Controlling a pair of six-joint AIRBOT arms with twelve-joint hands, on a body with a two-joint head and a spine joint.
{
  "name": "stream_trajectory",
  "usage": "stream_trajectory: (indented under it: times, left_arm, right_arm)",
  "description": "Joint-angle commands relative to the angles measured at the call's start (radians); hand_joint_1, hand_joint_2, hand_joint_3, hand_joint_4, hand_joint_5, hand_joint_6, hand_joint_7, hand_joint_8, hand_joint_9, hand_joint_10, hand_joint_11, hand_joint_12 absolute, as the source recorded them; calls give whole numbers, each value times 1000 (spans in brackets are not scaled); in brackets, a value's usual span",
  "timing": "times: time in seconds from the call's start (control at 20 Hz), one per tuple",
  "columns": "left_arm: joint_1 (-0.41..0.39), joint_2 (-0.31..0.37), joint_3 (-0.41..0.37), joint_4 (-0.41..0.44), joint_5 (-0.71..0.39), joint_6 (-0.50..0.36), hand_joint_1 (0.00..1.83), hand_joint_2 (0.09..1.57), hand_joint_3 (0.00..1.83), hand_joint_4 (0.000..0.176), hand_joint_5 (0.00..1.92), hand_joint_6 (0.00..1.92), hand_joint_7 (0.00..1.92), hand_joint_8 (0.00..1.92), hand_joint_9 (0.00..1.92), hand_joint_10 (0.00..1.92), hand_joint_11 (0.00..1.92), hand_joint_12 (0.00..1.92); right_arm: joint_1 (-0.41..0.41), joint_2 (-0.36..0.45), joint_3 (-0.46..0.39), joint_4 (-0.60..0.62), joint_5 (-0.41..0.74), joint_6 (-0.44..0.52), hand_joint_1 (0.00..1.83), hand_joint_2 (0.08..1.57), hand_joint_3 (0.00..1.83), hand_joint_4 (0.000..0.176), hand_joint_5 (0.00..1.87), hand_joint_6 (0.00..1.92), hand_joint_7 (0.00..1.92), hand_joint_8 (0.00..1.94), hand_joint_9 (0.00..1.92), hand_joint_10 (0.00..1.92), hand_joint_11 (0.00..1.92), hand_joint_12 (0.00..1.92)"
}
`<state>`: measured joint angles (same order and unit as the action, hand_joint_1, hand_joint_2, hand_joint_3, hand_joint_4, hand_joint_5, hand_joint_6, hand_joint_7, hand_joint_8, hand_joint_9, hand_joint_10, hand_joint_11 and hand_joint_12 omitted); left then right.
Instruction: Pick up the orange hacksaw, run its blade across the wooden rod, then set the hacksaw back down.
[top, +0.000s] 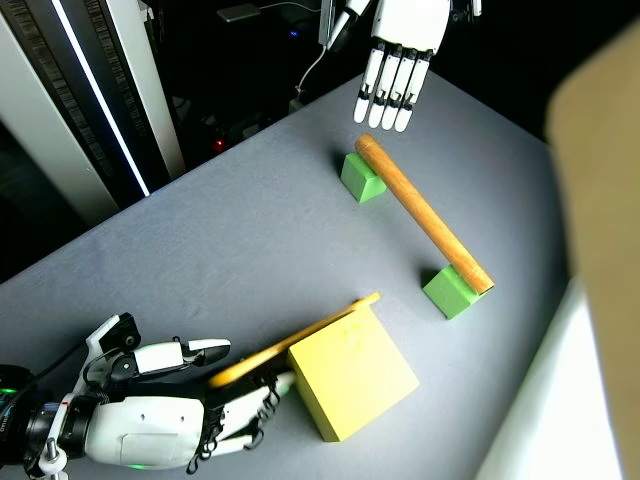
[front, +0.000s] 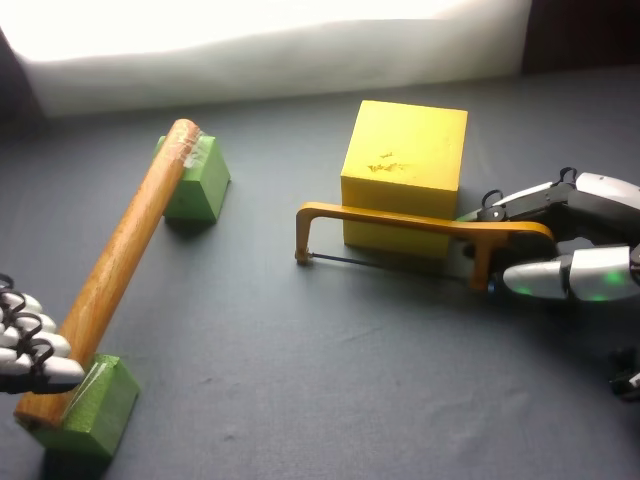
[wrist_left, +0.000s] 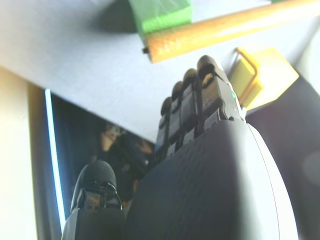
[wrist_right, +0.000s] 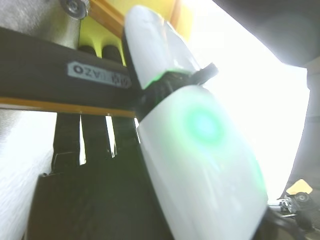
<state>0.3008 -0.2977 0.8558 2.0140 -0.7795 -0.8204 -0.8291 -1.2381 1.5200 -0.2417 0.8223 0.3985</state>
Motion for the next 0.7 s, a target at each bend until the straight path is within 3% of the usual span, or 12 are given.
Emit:
stream_trajectory:
  times: [0.0, 0.15, 0.35, 0.6, 0.65]
  left_arm:
    - [-1, 3, -4, -52, 48, 0, 33, 1229, 1, 0, 78, 0, 83, 0, 52, 0, 0, 151]
    - [27, 3, -15, -75, 104, 1, 34, 1240, 2, 0, 76, 2, 91, 2, 62, 2, 0, 141]
    - [93, 3, -23, -132, 180, 13, 1, 1237, 1, 0, 62, 1, 91, 1, 67, 2, 0, 158]
    - [197, 5, -51, -293, 267, 109, 53, 1231, 0, 0, 64, 3, 71, 3, 47, 2, 0, 127]
    - [211, 8, -58, -322, 281, 126, 67, 1231, 0, 0, 67, 4, 81, 6, 53, 4, 0, 124]
  right_arm:
    - [1, -3, -6, 15, 90, 3, 1250, 1171, 3, 0, 802, 1096, 910, 1238, 1029, 1070, 1013, 1252]
    - [0, -5, -11, 16, 91, -2, 1259, 1144, 0, 0, 912, 896, 971, 1268, 1121, 1219, 1131, 1426]
    - [0, -5, -12, 19, 105, -18, 1255, 1158, 0, 0, 885, 914, 946, 1320, 1099, 1238, 1103, 1440]
    - [3, 3, -19, 66, 176, -82, 1256, 1153, 0, 0, 875, 949, 970, 1260, 1101, 1139, 1106, 1390]
    - [6, 8, -26, 81, 193, -102, 1251, 1162, 2, 0, 846, 980, 959, 1288, 1122, 1214, 1126, 1474]
